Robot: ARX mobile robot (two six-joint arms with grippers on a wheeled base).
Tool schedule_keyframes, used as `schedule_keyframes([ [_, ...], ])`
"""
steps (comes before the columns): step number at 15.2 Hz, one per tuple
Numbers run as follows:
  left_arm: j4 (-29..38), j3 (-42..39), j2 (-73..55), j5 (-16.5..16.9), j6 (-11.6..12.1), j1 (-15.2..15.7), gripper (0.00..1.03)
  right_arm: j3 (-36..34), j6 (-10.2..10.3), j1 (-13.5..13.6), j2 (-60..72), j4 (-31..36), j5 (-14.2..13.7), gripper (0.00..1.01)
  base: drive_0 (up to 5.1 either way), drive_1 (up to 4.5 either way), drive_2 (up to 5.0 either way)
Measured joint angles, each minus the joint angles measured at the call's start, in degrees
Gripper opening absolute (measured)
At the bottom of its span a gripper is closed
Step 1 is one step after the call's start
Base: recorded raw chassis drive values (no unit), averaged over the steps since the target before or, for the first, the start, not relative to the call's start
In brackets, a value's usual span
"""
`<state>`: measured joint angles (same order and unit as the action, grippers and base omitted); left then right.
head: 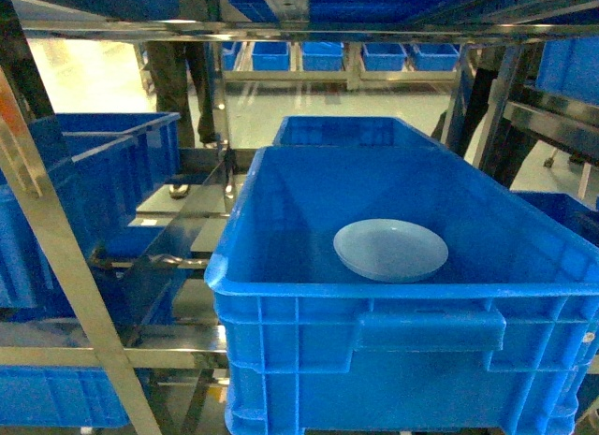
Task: Place blue tray on left shelf second layer neatly
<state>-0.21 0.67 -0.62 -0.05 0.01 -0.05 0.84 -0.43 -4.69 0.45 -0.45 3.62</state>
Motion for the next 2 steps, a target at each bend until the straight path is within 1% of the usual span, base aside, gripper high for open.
schedule_keyframes([
  [1, 0.00, 0.00, 0.00, 0.00, 0.00, 0.00, 0.98, 0.00, 0.00, 4.68, -0.15, 0.20, -3.56, 0.02, 0.0, 0.00, 0.0],
  [2, 0.00, 0.00, 0.00, 0.02, 0.02, 0.00, 0.98, 0.00, -0.02, 4.68, -0.15, 0.22, -3.61, 0.04, 0.0, 0.00, 0.0],
])
